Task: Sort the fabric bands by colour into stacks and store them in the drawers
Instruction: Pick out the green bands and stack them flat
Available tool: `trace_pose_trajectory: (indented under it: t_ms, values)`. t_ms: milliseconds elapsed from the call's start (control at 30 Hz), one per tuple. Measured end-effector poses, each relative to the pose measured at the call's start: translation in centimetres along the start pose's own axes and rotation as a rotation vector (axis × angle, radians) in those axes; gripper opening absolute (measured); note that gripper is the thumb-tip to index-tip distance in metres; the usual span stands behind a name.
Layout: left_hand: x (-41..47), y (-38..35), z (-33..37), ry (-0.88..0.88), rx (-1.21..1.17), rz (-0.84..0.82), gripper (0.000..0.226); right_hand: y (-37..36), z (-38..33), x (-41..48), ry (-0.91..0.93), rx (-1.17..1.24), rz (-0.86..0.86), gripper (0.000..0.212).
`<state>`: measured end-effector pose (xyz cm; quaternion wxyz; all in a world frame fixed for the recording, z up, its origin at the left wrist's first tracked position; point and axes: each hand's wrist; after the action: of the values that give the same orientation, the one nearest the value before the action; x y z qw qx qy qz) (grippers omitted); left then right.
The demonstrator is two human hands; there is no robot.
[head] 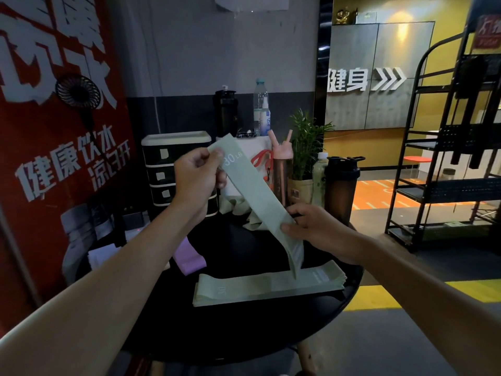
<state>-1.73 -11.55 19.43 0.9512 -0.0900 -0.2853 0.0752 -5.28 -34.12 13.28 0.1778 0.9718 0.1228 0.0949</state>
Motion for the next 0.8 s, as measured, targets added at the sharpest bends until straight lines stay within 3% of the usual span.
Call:
trace_pose_trajectory:
  t_ms: [233, 400, 567, 600, 800]
  values:
    - [-1.0, 3.5, -1.2, 0.087, -0.054, 0.161, 0.020, 2.0, 2.1, -1.8, -0.103, -0.041, -0.009, 0.026]
    - [-3.0, 5.6, -3.7, 0.175, -0.007, 0.247, 0.017, 2.9, 3.8, -2.7, -0.140, 0.066, 0.036, 0.028]
    - [-5.6, 7.1, -6.2, 0.236, 0.108, 0.253, 0.005, 2.9, 5.1, -2.9, -0.160, 0.199, 0.190, 0.035]
    - [-6.2, 7.5, -6.8, 0.229, 0.148, 0.255, 0.012, 2.9, 5.4, -2.9, -0.155, 0.194, 0.236, 0.035]
    - [-9.5, 9.2, -8.8, 0.044, 0.565, 0.000, 0.026, 3.0, 7.7, -2.6, -0.159, 0.091, 0.388, 0.033]
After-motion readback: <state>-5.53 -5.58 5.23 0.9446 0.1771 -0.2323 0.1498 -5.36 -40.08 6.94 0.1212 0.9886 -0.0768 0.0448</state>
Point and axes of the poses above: each hand's wrist, its own x-axis towards the middle knuckle, its own y-axis out of the back of the hand, z = x × y
